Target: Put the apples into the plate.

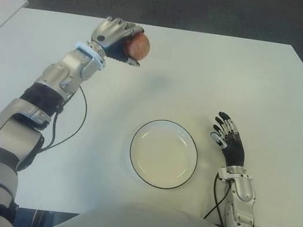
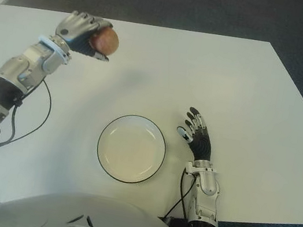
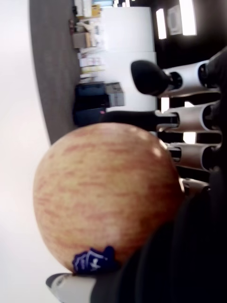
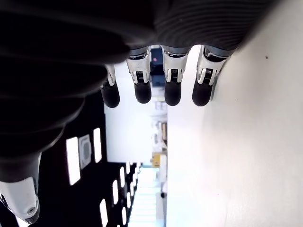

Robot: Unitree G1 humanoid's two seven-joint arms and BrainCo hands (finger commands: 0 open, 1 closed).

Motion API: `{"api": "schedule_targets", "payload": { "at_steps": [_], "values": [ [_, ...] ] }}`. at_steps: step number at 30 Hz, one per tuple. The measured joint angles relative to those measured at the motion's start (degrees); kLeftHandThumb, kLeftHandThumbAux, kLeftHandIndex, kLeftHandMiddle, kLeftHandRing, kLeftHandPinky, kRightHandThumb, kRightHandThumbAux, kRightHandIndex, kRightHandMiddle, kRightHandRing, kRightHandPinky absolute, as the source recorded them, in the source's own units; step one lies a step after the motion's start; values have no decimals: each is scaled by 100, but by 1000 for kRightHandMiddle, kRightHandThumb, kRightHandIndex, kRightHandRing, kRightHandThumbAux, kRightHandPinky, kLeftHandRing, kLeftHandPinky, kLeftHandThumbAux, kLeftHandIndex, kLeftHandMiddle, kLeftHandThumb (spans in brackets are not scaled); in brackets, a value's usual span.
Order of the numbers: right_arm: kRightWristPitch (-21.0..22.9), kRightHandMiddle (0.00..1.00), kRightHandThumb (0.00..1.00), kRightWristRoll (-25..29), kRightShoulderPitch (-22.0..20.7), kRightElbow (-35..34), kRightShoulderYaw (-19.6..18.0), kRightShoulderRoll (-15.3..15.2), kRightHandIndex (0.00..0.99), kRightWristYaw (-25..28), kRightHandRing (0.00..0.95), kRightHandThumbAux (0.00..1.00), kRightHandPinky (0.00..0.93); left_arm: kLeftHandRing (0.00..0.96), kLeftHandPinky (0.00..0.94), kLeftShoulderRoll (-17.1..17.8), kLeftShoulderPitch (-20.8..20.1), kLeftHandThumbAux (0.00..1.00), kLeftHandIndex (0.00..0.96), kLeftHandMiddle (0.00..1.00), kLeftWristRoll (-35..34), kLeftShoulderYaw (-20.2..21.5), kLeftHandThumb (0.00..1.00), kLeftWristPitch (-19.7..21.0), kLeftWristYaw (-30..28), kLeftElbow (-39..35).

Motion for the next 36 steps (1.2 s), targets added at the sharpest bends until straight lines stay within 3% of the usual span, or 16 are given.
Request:
{"api": "schedule_targets", "payload": {
  "at_steps": [10, 22, 26, 30, 36],
  "values": [
    [-88, 89, 123, -88, -115, 176, -8, -18, 96, -76, 75, 617, 131, 780, 789, 79, 257, 697, 445, 796, -78, 365, 724, 94, -394, -781],
    [-127, 90, 115, -117, -183, 253, 6, -33, 85, -112, 77, 624, 131, 796, 781, -128, 1029, 697, 445, 812, 42, 503, 726, 717, -1113, -2468],
    [-127, 96, 121, -113, -187, 258, 4, -39, 86, -113, 82, 631, 138, 795, 778, -408, 1705, 696, 445, 814, 219, 285, 727, 862, -1233, -3377],
    [-127, 101, 124, -99, -201, 284, 2, -43, 87, -107, 88, 632, 145, 811, 814, -694, 2423, 696, 445, 830, 307, -209, 730, 755, -1637, -4188],
    [-127, 101, 121, -76, -223, 311, -2, -45, 85, -71, 88, 623, 136, 839, 843, -713, 2983, 696, 444, 849, 565, -676, 735, 444, -2438, -5016]
  ]
}}
